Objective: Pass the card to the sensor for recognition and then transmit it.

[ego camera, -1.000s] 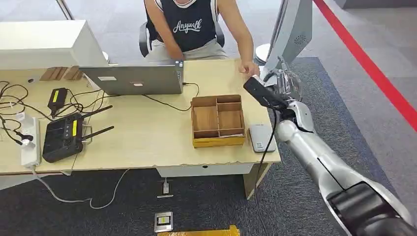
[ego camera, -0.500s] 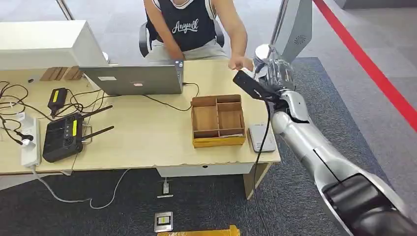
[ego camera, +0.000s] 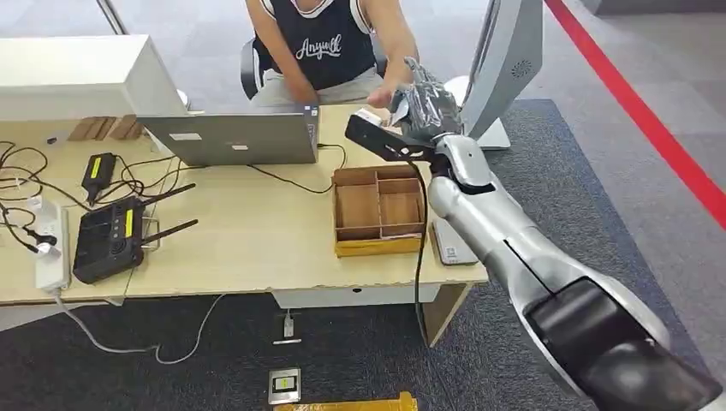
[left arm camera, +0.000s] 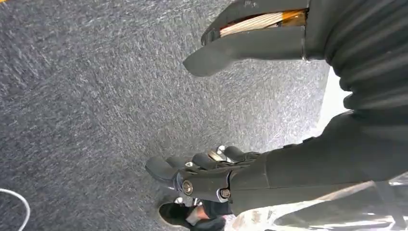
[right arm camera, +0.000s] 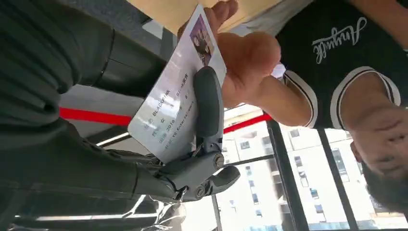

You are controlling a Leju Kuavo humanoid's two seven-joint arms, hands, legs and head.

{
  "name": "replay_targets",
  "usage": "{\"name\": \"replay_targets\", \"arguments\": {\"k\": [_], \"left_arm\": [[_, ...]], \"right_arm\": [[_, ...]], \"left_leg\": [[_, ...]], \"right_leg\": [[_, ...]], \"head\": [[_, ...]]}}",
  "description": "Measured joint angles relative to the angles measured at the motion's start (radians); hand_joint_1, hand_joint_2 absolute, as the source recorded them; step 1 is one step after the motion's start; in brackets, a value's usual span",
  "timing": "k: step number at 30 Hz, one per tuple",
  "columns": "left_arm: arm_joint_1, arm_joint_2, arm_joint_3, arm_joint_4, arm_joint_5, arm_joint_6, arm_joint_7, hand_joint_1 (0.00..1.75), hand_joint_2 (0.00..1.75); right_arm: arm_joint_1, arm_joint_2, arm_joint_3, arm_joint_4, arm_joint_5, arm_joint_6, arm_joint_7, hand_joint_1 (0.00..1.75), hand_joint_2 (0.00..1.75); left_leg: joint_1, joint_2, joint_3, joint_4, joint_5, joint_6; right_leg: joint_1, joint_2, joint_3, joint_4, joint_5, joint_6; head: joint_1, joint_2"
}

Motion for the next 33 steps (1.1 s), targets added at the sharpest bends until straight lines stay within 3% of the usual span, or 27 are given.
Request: {"name": "replay_targets", "arguments": {"k": [1, 2, 3, 5, 7, 12, 13, 17, 18, 33], "left_arm": [[0.001, 0.0, 0.0, 0.0, 0.002, 0.002, 0.0, 0.0, 1.75], [0.003, 0.0, 0.0, 0.0, 0.005, 0.003, 0.0, 0.0, 1.75], [0.007, 0.0, 0.0, 0.0, 0.006, 0.003, 0.0, 0.0, 1.75], [0.015, 0.0, 0.0, 0.0, 0.009, 0.005, 0.0, 0.0, 1.75], [0.02, 0.0, 0.0, 0.0, 0.011, 0.006, -0.003, 0.0, 1.75], [0.024, 0.0, 0.0, 0.0, 0.016, 0.012, -0.008, 0.0, 1.75], [0.024, 0.0, 0.0, 0.0, 0.016, 0.012, -0.008, 0.0, 1.75], [0.026, 0.0, 0.0, 0.0, 0.016, 0.012, -0.009, 0.0, 1.75], [0.026, 0.0, 0.0, 0.0, 0.016, 0.013, -0.009, 0.0, 1.75], [0.029, 0.0, 0.0, 0.0, 0.018, 0.013, -0.006, 0.0, 1.75]], "right_arm": [[0.0, 0.008, 0.002, 0.011, 0.0, 0.0, 0.0, 1.64, 1.75], [0.0, 0.013, 0.003, 0.019, 0.0, 0.0, 0.0, 1.06, 1.75], [0.0, 0.018, 0.005, 0.028, 0.0, -0.001, 0.0, 0.31, 1.75], [0.0, 0.027, 0.008, 0.042, 0.0, -0.003, -0.003, 0.42, 1.75], [0.0, 0.035, 0.012, 0.058, 0.0, -0.006, -0.004, 0.23, 1.75], [0.0, 0.047, 0.016, 0.088, -0.002, -0.006, -0.013, 0.23, 1.75], [0.0, 0.048, 0.016, 0.092, -0.003, -0.007, -0.013, 0.0, 1.75], [0.0, 0.055, 0.018, 0.109, -0.003, -0.01, -0.014, 0.0, 1.75], [0.0, 0.056, 0.018, 0.113, -0.003, -0.01, -0.013, 0.0, 0.0], [-0.001, 0.063, 0.019, 0.132, -0.007, -0.015, -0.014, 0.0, 0.0]], "left_leg": [[0.0, 0.0, 0.0, 0.0, 0.0, 0.0], [0.0, 0.0, 0.0, 0.0, 0.0, 0.0], [0.0, 0.0, 0.0, 0.0, 0.0, 0.0], [0.0, 0.0, 0.0, 0.0, 0.0, 0.0], [0.0, 0.0, 0.0, 0.0, 0.0, 0.0], [0.0, 0.0, 0.0, 0.0, 0.0, 0.0], [0.0, 0.0, 0.0, 0.0, 0.0, 0.0], [0.0, 0.0, 0.0, 0.0, 0.0, 0.0], [0.0, 0.0, 0.0, 0.0, 0.0, 0.0], [0.0, 0.0, 0.0, 0.0, 0.0, 0.0]], "right_leg": [[0.0, 0.0, 0.0, 0.0, 0.0, 0.0], [0.0, 0.0, 0.0, 0.0, 0.0, 0.0], [0.0, 0.0, 0.0, 0.0, 0.0, 0.0], [0.0, 0.0, 0.0, 0.0, 0.0, 0.0], [0.0, 0.0, 0.0, 0.0, 0.0, 0.0], [0.0, 0.0, 0.0, 0.0, 0.0, 0.0], [0.0, 0.0, 0.0, 0.0, 0.0, 0.0], [0.0, 0.0, 0.0, 0.0, 0.0, 0.0], [0.0, 0.0, 0.0, 0.0, 0.0, 0.0], [0.0, 0.0, 0.0, 0.0, 0.0, 0.0]], "head": [[0.0, 0.0], [0.0, 0.0], [0.0, 0.0], [0.0, 0.0], [0.0, 0.0], [0.0, 0.0], [0.0, 0.0], [0.0, 0.0], [0.0, 0.0], [0.0, 0.0]]}}
